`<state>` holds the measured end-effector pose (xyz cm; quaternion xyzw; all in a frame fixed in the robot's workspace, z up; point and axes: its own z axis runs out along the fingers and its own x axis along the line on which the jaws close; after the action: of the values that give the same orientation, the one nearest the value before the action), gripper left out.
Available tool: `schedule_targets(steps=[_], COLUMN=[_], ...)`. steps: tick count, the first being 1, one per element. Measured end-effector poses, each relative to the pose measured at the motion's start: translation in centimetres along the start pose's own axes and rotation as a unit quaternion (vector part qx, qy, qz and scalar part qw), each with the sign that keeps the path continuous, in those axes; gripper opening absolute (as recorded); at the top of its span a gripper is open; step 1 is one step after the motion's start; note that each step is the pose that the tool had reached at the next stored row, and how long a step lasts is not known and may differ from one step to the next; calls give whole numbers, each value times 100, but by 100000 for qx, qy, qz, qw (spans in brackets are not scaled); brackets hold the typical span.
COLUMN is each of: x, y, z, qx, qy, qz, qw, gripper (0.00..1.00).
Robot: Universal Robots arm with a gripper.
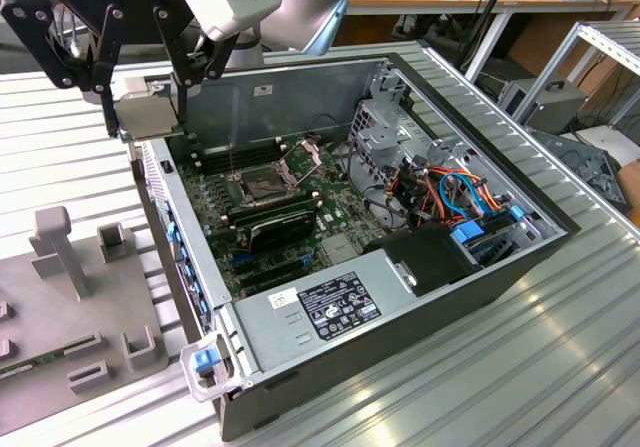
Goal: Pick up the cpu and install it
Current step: 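Pick up the cpu and move it towards the insertion slot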
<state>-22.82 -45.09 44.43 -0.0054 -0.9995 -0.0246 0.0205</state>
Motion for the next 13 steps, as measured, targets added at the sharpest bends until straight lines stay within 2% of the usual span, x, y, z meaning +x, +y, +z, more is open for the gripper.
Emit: schedule_targets(steps=[10, 13], x=[-136, -199], y=[1, 2], z=[-4, -4], qx=[0, -1], qy=[0, -1], qz=[1, 0], qw=[100000, 100000], gripper=[55, 55])
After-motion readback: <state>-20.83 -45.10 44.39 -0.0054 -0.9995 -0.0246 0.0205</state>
